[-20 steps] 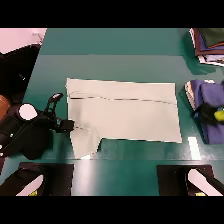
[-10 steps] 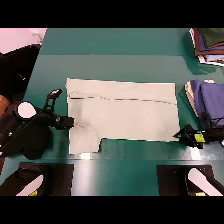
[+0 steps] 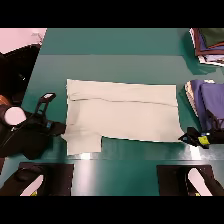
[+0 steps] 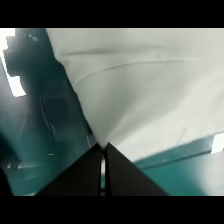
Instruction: Fold the shirts.
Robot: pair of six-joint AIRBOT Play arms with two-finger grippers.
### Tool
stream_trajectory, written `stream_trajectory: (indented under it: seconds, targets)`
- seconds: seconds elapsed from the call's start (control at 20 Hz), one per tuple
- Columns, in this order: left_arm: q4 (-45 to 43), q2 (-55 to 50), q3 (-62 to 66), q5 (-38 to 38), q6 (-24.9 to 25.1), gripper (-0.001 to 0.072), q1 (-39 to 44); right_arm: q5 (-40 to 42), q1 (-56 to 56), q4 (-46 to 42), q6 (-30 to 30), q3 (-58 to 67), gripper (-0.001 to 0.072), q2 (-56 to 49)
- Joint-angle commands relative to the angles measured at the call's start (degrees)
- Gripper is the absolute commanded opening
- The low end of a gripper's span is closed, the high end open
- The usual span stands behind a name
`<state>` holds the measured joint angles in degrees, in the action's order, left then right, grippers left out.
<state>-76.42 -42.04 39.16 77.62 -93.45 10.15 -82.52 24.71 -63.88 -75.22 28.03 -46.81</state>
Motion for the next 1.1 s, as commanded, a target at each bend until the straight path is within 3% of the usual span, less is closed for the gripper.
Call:
stream_trajectory:
  seconds: [0.0, 0.1, 0.2, 0.55, 0.85, 0.9, 0.95, 1.0, 1.05]
  targets:
    - [-2.1, 5.8, 3.3, 10.9, -1.1, 0.0025, 0.0, -7.2, -0.2, -3.4, -0.4, 5.6, 0.0015, 8.5]
    - [-2.9, 5.5, 8.3, 10.0, -1.0, 0.0025, 0.0, -5.5, -2.7, -3.4, -1.4, 10.4, 0.0015, 10.3]
    - [-4.7, 4.2, 11.8, 3.3, -0.6, 0.0025, 0.0, -4.2, -7.4, -3.3, -2.1, 14.9, 0.0015, 7.6]
    - [-8.9, -18.0, 20.5, -17.6, 4.5, 0.0027, -0.2, 6.9, -23.1, -3.6, -5.8, 31.0, 0.0015, -16.0]
    - [-9.0, -34.6, 28.1, -25.3, 5.4, 0.0027, -0.2, 7.2, -24.3, -3.1, -6.0, 42.1, 0.0017, -32.3]
    - [-8.9, -35.7, 28.1, -26.4, 5.4, 0.0029, -0.2, 7.4, -24.3, -3.1, -5.9, 43.2, 0.0083, -33.9]
    - [-8.8, -36.1, 28.1, -27.1, 5.4, 0.003, -0.2, 7.6, -24.3, -2.6, -5.9, 44.6, 0.0345, -35.5]
    - [-8.8, -36.1, 28.2, -27.4, 5.4, 0.006, -0.2, 7.5, -23.9, -1.4, -5.7, 46.2, 0.0461, -37.0]
    - [-8.8, -36.0, 28.8, -27.0, 5.4, 0.0338, -0.2, 7.3, -23.3, 0.2, -5.0, 47.5, 0.0461, -37.9]
